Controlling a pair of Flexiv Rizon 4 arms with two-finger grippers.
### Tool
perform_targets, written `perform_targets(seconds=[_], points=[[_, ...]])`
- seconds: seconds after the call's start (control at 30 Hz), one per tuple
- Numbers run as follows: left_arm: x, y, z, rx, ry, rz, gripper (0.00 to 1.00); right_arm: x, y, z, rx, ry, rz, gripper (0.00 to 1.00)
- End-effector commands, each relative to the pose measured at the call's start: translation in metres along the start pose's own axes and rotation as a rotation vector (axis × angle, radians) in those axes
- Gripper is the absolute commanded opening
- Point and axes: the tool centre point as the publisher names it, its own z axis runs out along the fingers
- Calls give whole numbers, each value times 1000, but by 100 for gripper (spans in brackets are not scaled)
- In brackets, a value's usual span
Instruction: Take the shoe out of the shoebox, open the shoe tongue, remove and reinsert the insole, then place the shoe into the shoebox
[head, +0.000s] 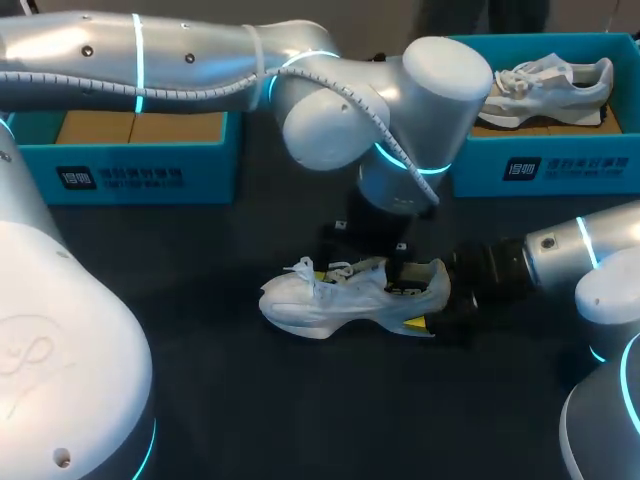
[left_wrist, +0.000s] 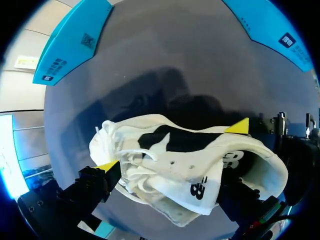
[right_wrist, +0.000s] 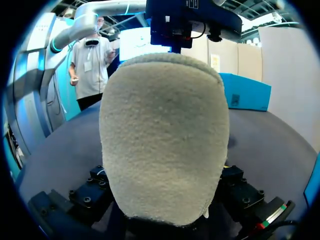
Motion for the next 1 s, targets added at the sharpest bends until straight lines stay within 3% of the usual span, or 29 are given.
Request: perform_targets(seconds=[0.03, 0.33, 0.4, 0.47, 0.5, 0.6, 0.63, 1.0], points=[[-12, 5, -10, 28, -10, -8, 100, -1, -3, 5, 3, -1, 0, 0], [-25, 5, -28, 49, 17, -26, 100, -1, -3, 5, 3, -1, 0, 0], [-26, 5, -32, 56, 28, -30, 84, -1, -3, 5, 3, -1, 0, 0], [-27, 4, -34, 51, 42, -29, 46, -1, -3, 5, 3, -1, 0, 0], [-27, 4, -34, 51, 43, -29, 35, -1, -3, 5, 3, -1, 0, 0], [-27, 3, -35, 51, 49, -33, 4, -1, -3, 5, 3, -1, 0, 0], [-27, 3, -36, 46, 57, -34, 0, -1, -3, 5, 3, -1, 0, 0], [-47, 11, -42, 7, 113, -40, 0, -1, -3, 5, 3, -1, 0, 0]])
